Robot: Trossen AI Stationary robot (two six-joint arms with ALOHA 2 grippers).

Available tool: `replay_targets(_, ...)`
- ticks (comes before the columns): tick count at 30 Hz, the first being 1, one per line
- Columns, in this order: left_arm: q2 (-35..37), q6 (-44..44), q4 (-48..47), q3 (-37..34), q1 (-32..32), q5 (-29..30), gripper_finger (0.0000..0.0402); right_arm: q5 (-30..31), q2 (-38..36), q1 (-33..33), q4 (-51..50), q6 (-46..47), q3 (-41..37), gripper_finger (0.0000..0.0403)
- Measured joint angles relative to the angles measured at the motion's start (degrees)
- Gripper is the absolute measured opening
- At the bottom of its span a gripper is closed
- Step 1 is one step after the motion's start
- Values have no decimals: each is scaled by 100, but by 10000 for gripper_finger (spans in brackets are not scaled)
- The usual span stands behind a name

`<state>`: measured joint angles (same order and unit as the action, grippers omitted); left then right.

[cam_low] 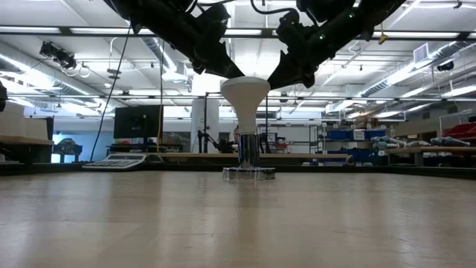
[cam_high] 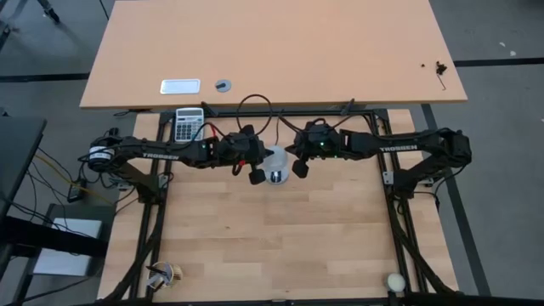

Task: Screw lightbulb
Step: Insert the lightbulb into the lamp

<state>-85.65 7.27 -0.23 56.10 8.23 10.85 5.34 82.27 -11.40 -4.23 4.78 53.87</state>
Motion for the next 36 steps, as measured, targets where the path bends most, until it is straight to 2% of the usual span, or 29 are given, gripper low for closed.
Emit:
replay_targets(7, 0, 0, -40, 0, 0, 33, 0, -56, -57, 112, -152, 90, 6, 9)
replay_targets(17, -9, 0, 2, 4, 5, 109, 0, -540, -366, 265, -437, 126, 2, 9)
replay_targets(22, -8, 28, 13, 4, 4, 45, 0, 123, -386, 234, -370, 7, -1, 9)
replay_targets(24, -9, 30, 46, 2, 4, 2, 0, 191, -351, 151, -183, -81, -1, 9)
replay_targets(36, -9, 35, 129, 0, 4, -28, 0, -398, -104, -144, 100, -302, 2, 9)
